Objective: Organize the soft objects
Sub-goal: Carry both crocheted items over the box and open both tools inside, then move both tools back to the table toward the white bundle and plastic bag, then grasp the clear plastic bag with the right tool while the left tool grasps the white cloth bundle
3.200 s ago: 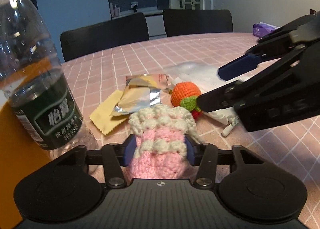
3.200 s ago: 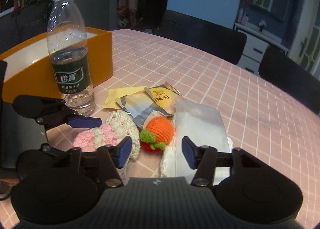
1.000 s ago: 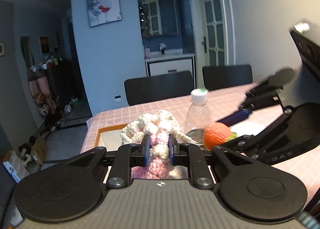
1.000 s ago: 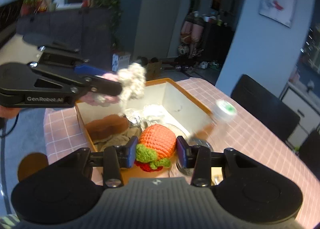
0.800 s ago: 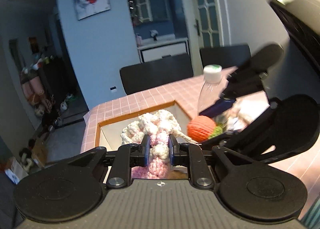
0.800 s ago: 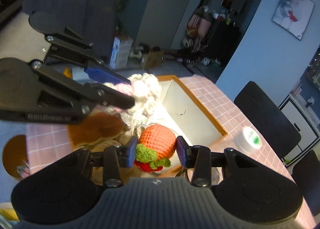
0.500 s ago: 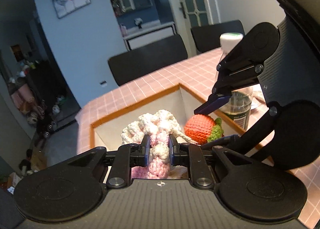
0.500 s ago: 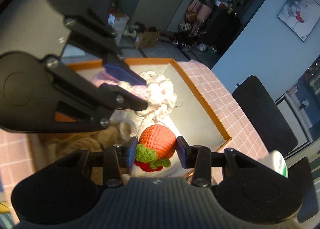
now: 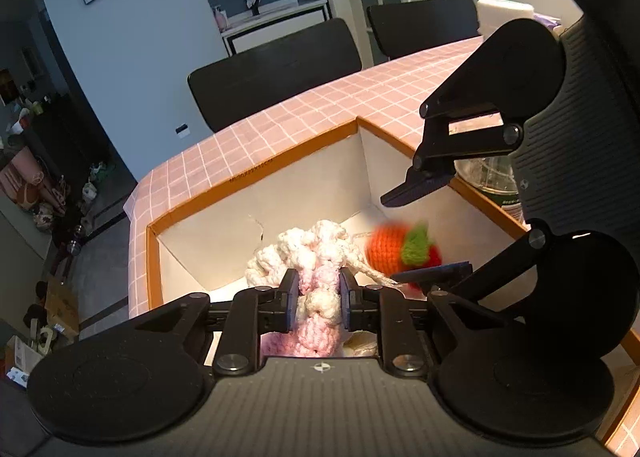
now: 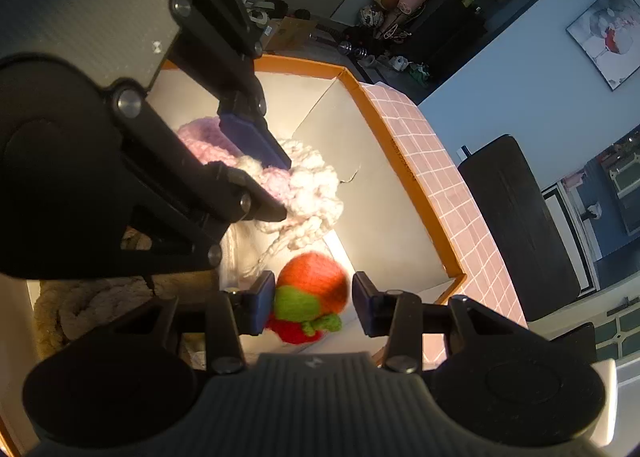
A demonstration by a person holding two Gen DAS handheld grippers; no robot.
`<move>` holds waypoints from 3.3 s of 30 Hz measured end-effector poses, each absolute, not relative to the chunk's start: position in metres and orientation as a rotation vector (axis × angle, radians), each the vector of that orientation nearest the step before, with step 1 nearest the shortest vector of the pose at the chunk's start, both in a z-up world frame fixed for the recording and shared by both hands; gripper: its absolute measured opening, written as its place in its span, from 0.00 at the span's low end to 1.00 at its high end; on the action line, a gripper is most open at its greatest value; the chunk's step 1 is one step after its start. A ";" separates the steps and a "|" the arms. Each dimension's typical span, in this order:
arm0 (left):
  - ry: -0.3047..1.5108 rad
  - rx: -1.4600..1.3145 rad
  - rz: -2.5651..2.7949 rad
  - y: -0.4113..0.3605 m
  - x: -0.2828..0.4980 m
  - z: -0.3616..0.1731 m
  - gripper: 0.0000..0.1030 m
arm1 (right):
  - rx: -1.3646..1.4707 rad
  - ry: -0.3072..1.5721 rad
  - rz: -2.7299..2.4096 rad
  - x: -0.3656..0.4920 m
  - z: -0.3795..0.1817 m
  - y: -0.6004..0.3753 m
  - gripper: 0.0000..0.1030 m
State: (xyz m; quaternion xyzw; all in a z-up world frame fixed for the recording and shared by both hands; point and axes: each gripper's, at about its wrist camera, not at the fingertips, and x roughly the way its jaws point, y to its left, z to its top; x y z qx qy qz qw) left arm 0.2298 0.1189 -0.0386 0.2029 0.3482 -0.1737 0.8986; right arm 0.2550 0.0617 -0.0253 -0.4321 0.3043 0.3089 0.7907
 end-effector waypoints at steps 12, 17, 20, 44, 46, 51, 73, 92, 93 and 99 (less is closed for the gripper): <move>0.717 0.403 -0.303 0.123 0.220 -0.026 0.39 | -0.954 0.613 0.682 0.238 -0.016 0.057 0.55; 0.699 0.384 -0.276 0.124 0.209 -0.014 0.41 | -0.939 0.587 0.689 0.227 -0.004 0.052 0.57; 0.677 0.386 -0.268 0.121 0.198 -0.007 0.41 | -0.922 0.566 0.703 0.218 0.004 0.047 0.57; 0.427 0.211 -0.283 0.041 0.088 0.032 0.42 | -0.498 0.430 0.661 0.122 0.059 -0.128 0.66; 0.414 0.201 -0.287 0.030 0.084 0.029 0.42 | -0.451 0.435 0.622 0.121 0.057 -0.145 0.67; 0.413 0.129 -0.335 0.002 0.087 0.021 0.42 | -0.335 0.478 0.526 0.125 0.047 -0.188 0.67; 0.629 0.126 -0.416 -0.099 0.188 -0.055 0.41 | -0.196 0.738 0.306 0.228 -0.049 -0.284 0.72; 0.727 0.146 -0.400 -0.112 0.244 -0.085 0.42 | -0.020 0.926 0.384 0.309 -0.099 -0.296 0.27; 0.728 0.144 -0.405 -0.113 0.245 -0.085 0.42 | -0.020 0.918 0.385 0.306 -0.096 -0.298 0.21; 0.727 0.100 -0.459 -0.120 0.250 -0.089 0.61 | 0.003 0.868 0.369 0.292 -0.067 -0.319 0.09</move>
